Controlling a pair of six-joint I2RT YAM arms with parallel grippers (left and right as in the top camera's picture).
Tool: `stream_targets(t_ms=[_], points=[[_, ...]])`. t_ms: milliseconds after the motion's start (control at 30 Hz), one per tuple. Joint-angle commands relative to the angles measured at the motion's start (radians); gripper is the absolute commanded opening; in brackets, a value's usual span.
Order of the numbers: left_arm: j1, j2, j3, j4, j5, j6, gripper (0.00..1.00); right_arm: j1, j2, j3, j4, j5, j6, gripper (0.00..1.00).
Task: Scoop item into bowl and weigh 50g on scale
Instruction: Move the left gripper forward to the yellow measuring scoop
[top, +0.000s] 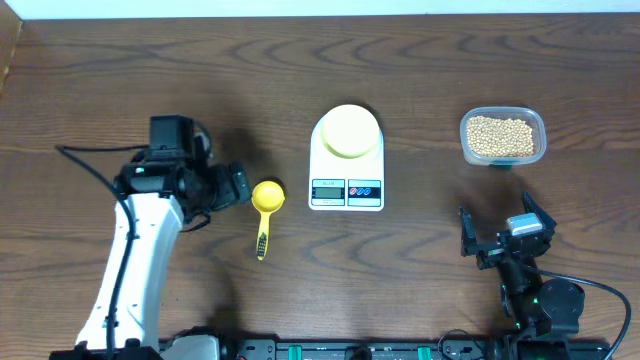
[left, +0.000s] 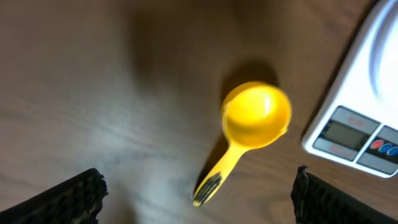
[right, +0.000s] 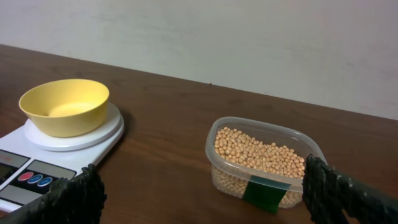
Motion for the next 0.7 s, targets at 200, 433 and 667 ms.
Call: stream_targets(t_ms=[200,433,667], points=[[-0.102,0.002,-0.135,0.126,-0.129,-0.082,0.98,0.008,-0.001,-0.003,-0.003,0.008,-0.006,0.99],[-0.102,0.002,-0.211,0.249,-0.128,-0.089,0.98,0.008,-0.001,-0.003,-0.003,0.008,-0.007,0.99],[-0.102,0.003,-0.248,0.351,-0.125,-0.087,0.98,0.008,-0.001,-0.003,-0.003,0.008,-0.007,0.99]])
